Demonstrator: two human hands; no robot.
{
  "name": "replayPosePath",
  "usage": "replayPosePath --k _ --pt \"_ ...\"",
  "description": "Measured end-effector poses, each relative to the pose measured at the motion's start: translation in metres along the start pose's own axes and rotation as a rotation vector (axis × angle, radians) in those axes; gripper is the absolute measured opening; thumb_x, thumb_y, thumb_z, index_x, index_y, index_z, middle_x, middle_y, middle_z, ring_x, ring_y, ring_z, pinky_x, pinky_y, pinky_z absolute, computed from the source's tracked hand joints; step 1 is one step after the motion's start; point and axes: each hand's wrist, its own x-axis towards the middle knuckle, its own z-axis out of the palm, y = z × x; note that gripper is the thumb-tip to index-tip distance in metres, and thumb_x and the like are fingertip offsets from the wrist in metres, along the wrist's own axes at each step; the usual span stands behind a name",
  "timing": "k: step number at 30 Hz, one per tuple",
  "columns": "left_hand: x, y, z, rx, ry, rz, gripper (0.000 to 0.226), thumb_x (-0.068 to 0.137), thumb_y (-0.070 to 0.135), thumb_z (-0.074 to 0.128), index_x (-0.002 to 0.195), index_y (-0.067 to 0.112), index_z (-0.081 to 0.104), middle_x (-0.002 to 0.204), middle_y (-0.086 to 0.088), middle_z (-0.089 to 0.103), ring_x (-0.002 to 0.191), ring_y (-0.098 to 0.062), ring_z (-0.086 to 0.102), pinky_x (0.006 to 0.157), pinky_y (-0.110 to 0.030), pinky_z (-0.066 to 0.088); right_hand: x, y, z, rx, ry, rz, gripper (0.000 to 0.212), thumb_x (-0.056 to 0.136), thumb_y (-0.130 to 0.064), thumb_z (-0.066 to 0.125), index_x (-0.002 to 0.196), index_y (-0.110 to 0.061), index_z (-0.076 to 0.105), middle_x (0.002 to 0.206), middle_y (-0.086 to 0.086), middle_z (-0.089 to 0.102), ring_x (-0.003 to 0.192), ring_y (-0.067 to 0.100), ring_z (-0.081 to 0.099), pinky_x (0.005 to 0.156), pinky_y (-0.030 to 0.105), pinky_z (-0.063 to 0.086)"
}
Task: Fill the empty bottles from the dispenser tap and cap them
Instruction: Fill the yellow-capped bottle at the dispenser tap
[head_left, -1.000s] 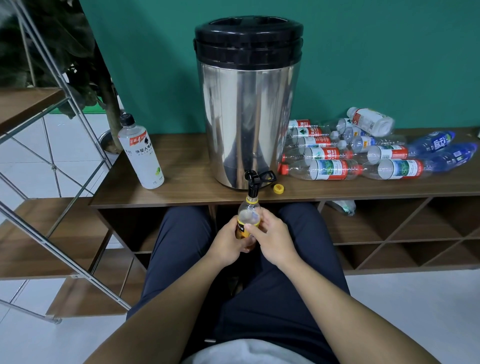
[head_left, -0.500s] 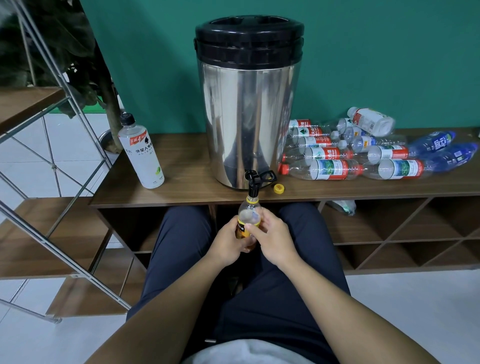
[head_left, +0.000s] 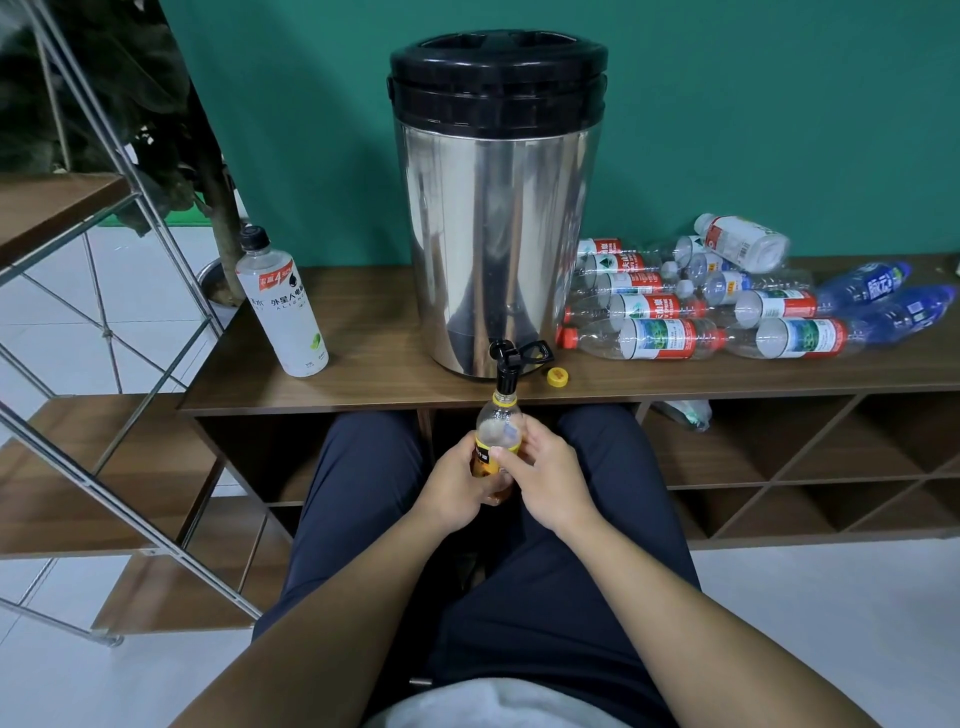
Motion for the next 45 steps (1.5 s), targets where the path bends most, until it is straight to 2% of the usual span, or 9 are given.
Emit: replayPosePath --k 12,18,26,33,38,42,45 --pt "-0.0023 0.0039 -0.0003 0.029 0.003 0.005 0.048 0.098 -0.002 0.081 0.139 0.02 0.067 0.112 -0.008 0.079 0.093 -0.012 0.078 0.073 -0.026 0.062 -0.0005 -0.0008 -0.0001 -0.022 0.012 -0.002 0.026 0.098 -0.023 0.08 0.12 -0.036 0.074 0.117 -0.008 0.082 0.112 0.014 0.078 0.103 0.055 0.061" --pt "-0.0031 0.0053 -0.0003 0.06 0.021 0.02 0.044 0.097 -0.005 0.08 0.136 0.013 0.068 0.111 -0.016 0.077 0.086 -0.005 0.075 0.07 -0.021 0.06 -0.0013 -0.0014 0.0001 -0.025 0.02 -0.005 0.024 0.098 -0.023 0.08 0.117 -0.036 0.074 0.114 -0.009 0.082 0.11 0.014 0.078 0.101 0.054 0.062" --pt "-0.0016 0.0022 -0.0012 0.067 0.022 0.02 0.045 0.096 0.001 0.083 0.135 0.018 0.069 0.111 -0.008 0.079 0.096 -0.015 0.078 0.075 -0.025 0.063 -0.0021 -0.0023 0.0003 -0.027 0.016 -0.003 0.024 0.098 -0.026 0.079 0.118 -0.037 0.074 0.113 -0.01 0.082 0.109 0.013 0.078 0.1 0.055 0.063" --pt "-0.0017 0.0019 -0.0007 0.067 0.02 0.024 0.044 0.096 -0.001 0.083 0.135 0.016 0.068 0.114 -0.011 0.079 0.093 -0.01 0.077 0.074 -0.022 0.061 -0.0022 -0.0025 -0.0003 -0.034 0.015 0.002 0.025 0.098 -0.024 0.08 0.118 -0.038 0.074 0.115 -0.012 0.082 0.111 0.011 0.078 0.102 0.053 0.062" --pt "0.0001 0.0004 0.0008 0.032 0.013 0.012 0.046 0.097 -0.005 0.08 0.136 0.015 0.068 0.112 -0.016 0.078 0.093 -0.019 0.079 0.074 -0.033 0.067 -0.0026 -0.0028 -0.0005 -0.022 0.015 0.006 0.025 0.099 -0.022 0.08 0.119 -0.037 0.074 0.116 -0.01 0.082 0.112 0.012 0.078 0.102 0.054 0.062" --pt "0.0002 -0.0006 0.0001 0.045 0.021 0.02 0.046 0.097 -0.004 0.081 0.135 0.017 0.068 0.116 -0.012 0.079 0.097 -0.013 0.078 0.076 -0.026 0.064 -0.0031 -0.0032 -0.0009 -0.022 0.013 0.012 0.025 0.1 -0.021 0.08 0.12 -0.035 0.074 0.116 -0.011 0.082 0.113 0.011 0.077 0.103 0.053 0.062" --pt "0.0007 -0.0011 0.0001 0.044 0.021 0.019 0.045 0.097 -0.003 0.082 0.135 0.016 0.069 0.116 -0.012 0.079 0.096 -0.012 0.078 0.076 -0.025 0.064 -0.0027 -0.0035 -0.0004 -0.022 0.014 0.014 0.025 0.1 -0.021 0.08 0.12 -0.035 0.074 0.116 -0.011 0.082 0.113 0.011 0.077 0.103 0.053 0.062"
